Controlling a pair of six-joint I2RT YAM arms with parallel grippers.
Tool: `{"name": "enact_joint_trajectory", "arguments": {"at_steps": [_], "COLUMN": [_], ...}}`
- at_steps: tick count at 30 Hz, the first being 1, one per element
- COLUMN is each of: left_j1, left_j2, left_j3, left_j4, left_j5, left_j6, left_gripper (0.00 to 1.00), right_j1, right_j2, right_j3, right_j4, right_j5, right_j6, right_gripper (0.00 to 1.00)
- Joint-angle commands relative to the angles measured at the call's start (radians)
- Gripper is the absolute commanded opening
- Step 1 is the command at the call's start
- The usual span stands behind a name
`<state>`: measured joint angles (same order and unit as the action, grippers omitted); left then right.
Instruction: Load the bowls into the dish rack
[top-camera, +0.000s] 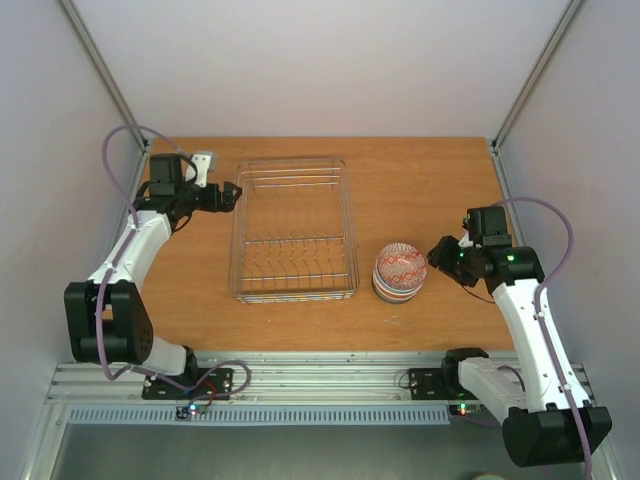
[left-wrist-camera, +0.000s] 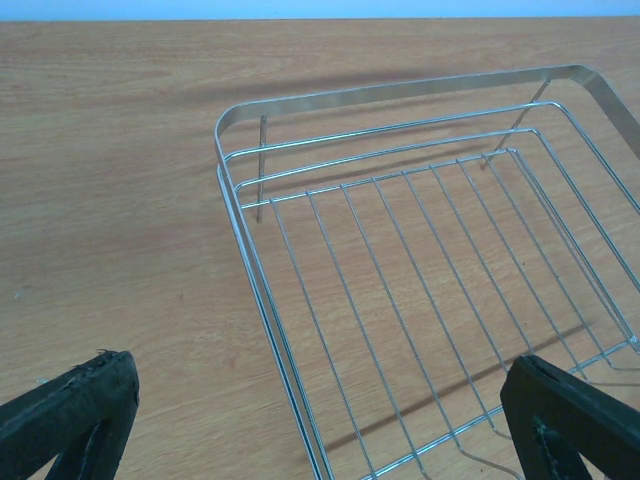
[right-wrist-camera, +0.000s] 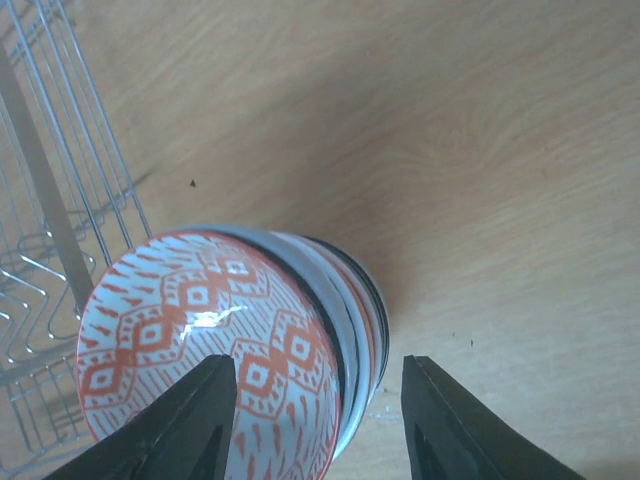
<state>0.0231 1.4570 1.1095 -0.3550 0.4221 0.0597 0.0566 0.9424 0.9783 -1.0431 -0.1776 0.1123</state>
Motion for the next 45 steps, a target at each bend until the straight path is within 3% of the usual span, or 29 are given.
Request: {"name": "enact_joint_trajectory", "arguments": {"at_steps": [1,19,26,38,42,45], "left_j1": [0.005,0.005,0.005,0.005,0.005,0.005], "left_j2": [-0.003,0.013,0.027,0.039,0.04,0.039], "left_j3": [-0.011,-0.028,-0.028,-0.03,-0.03,-0.03], "left_j4": [0.032,0.036,0.038,0.038,0.037,0.038], "left_j5": [0.014,0.043,0.039,0.04,0.042,0.041], "left_j6": [0.006,0.007,0.008,0.008,0.007,0.005], "left_gripper": [0.99,0.99,0.99,0.99,0.99,0.99], "right_j1": [0.003,0.032,0.044,0.058,0.058,0.06], "right_j2": [-0.006,0.064,0.084,0.093,0.084,0.073], "right_j3": [0.009,-0.079,-0.083,-0.068,-0.065,-0.057], "right_j4": [-0.066,0.018,0.028,0.022,0.015,-0.001], "right_j5": [-0.062,-0.11,-0.105,-0.078,-0.072,-0.053], "right_j6": [0.006,0.017,0.018,0.018,0.016,0.01], "right_gripper": [0.47,0.44,0.37,0.16,0.03,0.01]}}
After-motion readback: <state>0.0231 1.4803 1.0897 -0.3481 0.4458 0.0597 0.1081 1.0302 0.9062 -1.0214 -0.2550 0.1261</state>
